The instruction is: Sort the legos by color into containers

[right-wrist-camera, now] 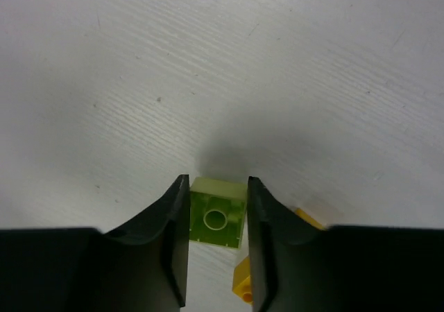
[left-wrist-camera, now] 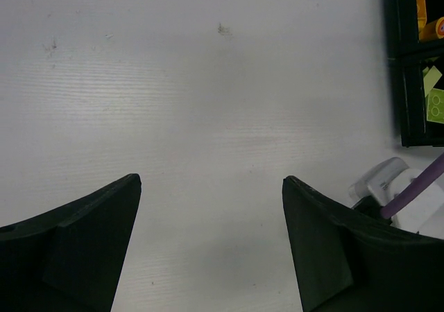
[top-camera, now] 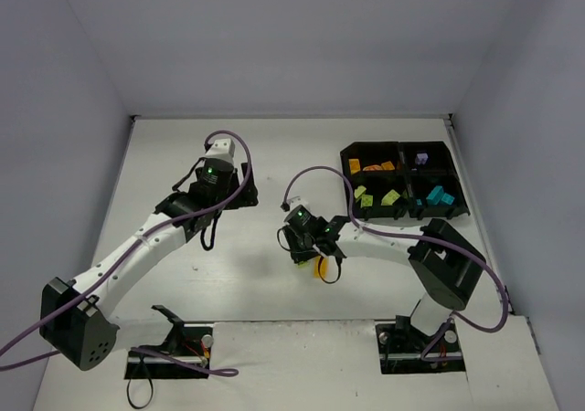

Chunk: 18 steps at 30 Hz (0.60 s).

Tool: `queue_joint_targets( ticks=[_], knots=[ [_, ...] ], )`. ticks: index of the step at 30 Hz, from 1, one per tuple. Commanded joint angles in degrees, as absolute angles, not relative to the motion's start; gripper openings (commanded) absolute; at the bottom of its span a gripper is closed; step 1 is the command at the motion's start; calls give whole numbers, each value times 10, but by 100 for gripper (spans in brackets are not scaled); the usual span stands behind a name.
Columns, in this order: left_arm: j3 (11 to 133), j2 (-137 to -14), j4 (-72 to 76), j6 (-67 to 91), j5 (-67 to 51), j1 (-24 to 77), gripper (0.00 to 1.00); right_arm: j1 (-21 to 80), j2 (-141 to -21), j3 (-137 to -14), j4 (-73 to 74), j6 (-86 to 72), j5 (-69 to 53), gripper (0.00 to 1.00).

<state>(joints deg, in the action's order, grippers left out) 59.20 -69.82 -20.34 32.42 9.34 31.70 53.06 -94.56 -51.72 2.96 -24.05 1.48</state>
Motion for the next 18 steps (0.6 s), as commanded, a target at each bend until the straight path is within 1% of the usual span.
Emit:
queue_joint_targets(
  ticks=[1,2,4,8,9,13,18],
  knots=[
    [593,-672,-198,334,106,313,76,537,-940,-519,5,-259,55,13],
    [593,-672,-198,333,105,313,76,537,-929,-518,5,-260,64,0],
    [593,-672,-196,331,105,313,76,534,-914,-518,6,-258,91,0],
    [594,-675,-195,330,98,313,76,487,-861,-532,18,-250,117,0],
    [594,-676,-194,330,97,313,76,454,-853,-537,21,-248,120,0],
    [588,-674,-192,330,94,312,76,372,-796,-541,30,-231,176,0],
    [579,-671,-190,326,91,312,76,228,-787,-551,30,-221,178,0]
  ],
)
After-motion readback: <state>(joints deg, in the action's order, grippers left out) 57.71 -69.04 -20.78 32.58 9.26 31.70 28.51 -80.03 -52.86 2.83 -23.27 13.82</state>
